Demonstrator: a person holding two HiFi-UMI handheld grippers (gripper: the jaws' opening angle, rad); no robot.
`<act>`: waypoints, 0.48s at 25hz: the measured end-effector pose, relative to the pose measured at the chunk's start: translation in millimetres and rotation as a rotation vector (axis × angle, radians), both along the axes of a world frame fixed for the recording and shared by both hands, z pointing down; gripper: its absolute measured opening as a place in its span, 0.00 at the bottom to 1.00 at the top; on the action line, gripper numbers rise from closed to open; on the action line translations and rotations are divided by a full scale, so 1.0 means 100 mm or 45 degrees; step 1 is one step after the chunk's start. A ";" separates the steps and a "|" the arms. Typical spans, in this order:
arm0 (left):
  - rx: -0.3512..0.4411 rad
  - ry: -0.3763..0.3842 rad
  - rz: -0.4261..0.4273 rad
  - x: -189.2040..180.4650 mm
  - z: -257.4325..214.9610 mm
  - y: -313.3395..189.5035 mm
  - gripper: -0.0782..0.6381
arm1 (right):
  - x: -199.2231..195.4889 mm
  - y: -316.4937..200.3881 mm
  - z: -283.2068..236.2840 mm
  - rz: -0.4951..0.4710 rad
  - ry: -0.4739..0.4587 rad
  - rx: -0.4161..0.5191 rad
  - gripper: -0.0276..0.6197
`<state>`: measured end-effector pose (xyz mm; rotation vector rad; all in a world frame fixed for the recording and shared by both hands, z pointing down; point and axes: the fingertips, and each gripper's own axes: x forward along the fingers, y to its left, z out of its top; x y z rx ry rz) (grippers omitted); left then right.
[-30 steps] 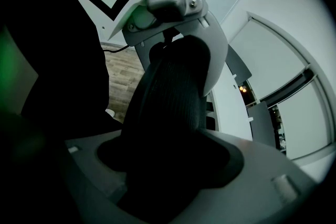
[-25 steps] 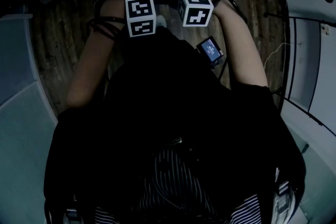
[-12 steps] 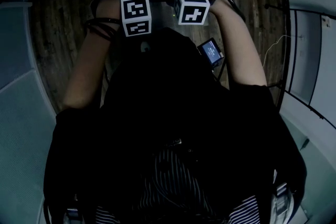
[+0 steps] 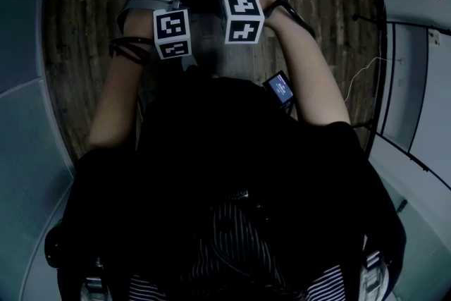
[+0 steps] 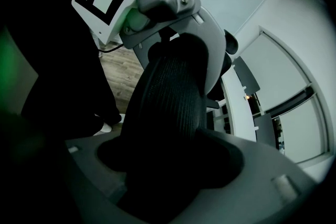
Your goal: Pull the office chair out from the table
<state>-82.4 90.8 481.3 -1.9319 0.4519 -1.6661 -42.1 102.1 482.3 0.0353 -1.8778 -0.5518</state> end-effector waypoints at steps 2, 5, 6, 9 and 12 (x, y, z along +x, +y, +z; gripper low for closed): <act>-0.009 0.008 -0.014 0.07 0.02 0.16 0.52 | 0.07 0.16 0.02 -0.016 0.008 -0.010 0.55; 0.000 0.004 -0.034 0.12 0.00 0.35 0.52 | 0.12 0.34 0.00 -0.038 0.000 0.000 0.55; 0.006 0.001 -0.041 0.14 -0.01 0.43 0.52 | 0.14 0.42 -0.02 -0.044 -0.004 0.004 0.55; 0.011 0.007 -0.051 0.17 -0.02 0.70 0.52 | 0.17 0.68 -0.03 -0.050 0.002 0.026 0.55; 0.003 0.002 -0.060 0.12 -0.04 0.86 0.52 | 0.13 0.82 -0.04 -0.059 -0.002 0.060 0.55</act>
